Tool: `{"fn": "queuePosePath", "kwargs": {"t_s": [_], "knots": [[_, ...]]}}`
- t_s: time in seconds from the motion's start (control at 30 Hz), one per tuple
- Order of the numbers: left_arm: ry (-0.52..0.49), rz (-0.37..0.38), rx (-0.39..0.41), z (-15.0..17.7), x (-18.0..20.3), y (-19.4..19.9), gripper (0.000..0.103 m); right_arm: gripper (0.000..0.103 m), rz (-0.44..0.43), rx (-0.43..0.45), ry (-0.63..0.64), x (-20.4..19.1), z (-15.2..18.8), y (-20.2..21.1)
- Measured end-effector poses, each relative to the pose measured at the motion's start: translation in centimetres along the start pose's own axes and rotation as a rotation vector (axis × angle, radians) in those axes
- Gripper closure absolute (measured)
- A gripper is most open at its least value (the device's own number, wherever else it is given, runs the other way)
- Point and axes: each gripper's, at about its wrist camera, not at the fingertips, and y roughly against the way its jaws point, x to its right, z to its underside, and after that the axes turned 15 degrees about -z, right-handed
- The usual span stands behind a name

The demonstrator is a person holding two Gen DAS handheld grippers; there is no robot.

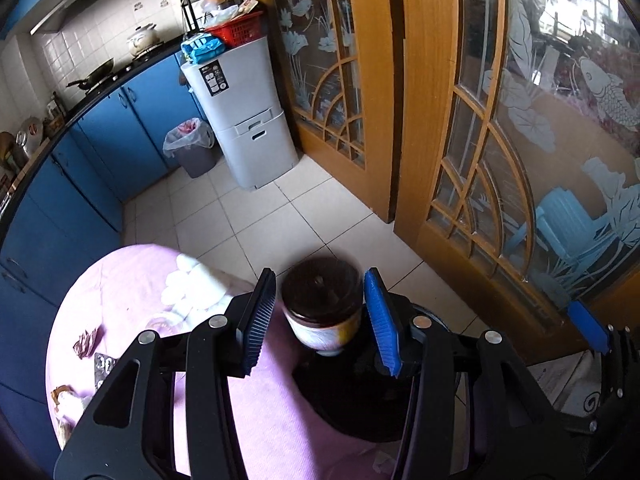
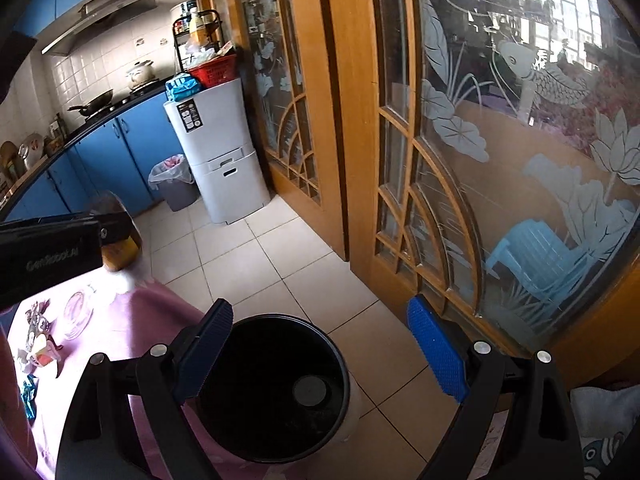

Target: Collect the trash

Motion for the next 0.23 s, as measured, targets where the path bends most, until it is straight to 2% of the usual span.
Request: {"fn": "queuePosePath", "kwargs": {"t_s": [0.07,0.1,0.13,0.17,0.2,0.23], "knots": [[-0.004,0.005,-0.009,-0.03,0.38,-0.40,0.052,0.016,0.004,-0.002,-0.006,0.32,0.10,-0.05],[-0.009,0.004,-0.012,-0.03,0.55,-0.60,0.043,0.016,0.004,-0.005,-0.010,0.47,0.17,-0.13],[-0.017,0.002,-0.005,0.01,0.77,-0.72,0.029,0.016,0.003,-0.009,-0.014,0.56,0.20,-0.27],[-0.019,-0.001,0.003,0.04,0.84,-0.69,0.021,0.016,0.002,-0.010,-0.016,0.60,0.26,-0.28],[-0.017,-0.004,0.018,0.09,0.86,-0.59,0.016,0.016,0.002,-0.012,-0.015,0.68,0.28,-0.36],[-0.015,-0.013,0.037,0.20,0.84,-0.40,0.016,0.016,0.001,-0.013,-0.014,0.72,0.31,-0.42]]}}
